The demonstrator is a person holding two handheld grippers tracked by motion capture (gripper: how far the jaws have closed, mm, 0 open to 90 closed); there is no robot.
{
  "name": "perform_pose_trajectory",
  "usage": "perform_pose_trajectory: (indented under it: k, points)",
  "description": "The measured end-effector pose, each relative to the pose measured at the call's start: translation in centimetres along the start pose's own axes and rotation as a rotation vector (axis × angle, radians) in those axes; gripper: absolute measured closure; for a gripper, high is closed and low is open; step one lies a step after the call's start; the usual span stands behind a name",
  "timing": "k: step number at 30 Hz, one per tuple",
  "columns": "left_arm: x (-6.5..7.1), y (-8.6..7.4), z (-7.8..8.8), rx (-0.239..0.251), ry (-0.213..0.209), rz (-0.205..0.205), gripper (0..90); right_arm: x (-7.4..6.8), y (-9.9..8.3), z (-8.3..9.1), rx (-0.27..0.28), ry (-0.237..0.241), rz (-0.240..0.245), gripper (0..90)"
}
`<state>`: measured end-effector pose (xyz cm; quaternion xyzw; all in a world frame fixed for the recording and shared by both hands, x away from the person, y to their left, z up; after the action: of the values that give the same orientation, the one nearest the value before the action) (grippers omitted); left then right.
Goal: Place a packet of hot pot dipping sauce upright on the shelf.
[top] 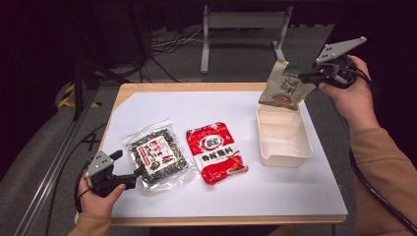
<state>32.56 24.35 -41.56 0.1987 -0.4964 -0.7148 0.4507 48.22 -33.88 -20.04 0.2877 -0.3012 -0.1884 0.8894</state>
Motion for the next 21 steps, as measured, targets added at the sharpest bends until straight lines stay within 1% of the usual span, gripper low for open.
perform_pose_trajectory:
  k: [5, 9, 11, 14, 18, 20, 21]
  points:
    - [0.1, 0.0, -0.1, -0.008, -0.003, -0.007, 5.8, 0.7, -0.6, -1.0, -0.009, -0.006, -0.009, 89.2]
    - [0.0, 0.0, -0.2, -0.004, -0.004, -0.002, 5.8, 1.1, -1.2, -1.8, -0.009, -0.004, -0.015, 89.2]
    - [0.0, 0.0, -0.2, -0.004, -0.004, -0.001, 5.8, 1.3, -1.4, -2.0, -0.005, -0.002, -0.008, 89.2]
    - [0.0, 0.0, -0.2, -0.007, -0.003, -0.001, 5.8, 1.5, -1.8, -2.6, -0.005, -0.004, -0.015, 89.2]
    - [0.0, 0.0, -0.2, -0.008, -0.002, 0.000, 5.8, 1.6, -2.2, -3.2, 0.001, -0.004, -0.016, 89.2]
    - [-0.1, -0.1, -0.2, -0.008, -0.002, 0.001, 5.8, 1.7, -2.6, -3.9, 0.000, -0.005, -0.012, 89.2]
    - [-0.1, -0.1, -0.2, -0.009, -0.002, 0.002, 5.8, 1.7, -2.6, -3.9, 0.000, -0.005, -0.012, 89.2]
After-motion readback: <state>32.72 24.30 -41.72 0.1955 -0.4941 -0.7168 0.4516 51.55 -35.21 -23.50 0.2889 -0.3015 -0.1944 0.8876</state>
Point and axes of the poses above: each handheld gripper's, and its own axes: z roughly backward along the jaws, y roughly out of its top, x roughly to its right, the point moved 1 cm from there along -z, roughly forward along the jaws, and after that the axes turned 6 degrees about z, right-handed, at the moved point
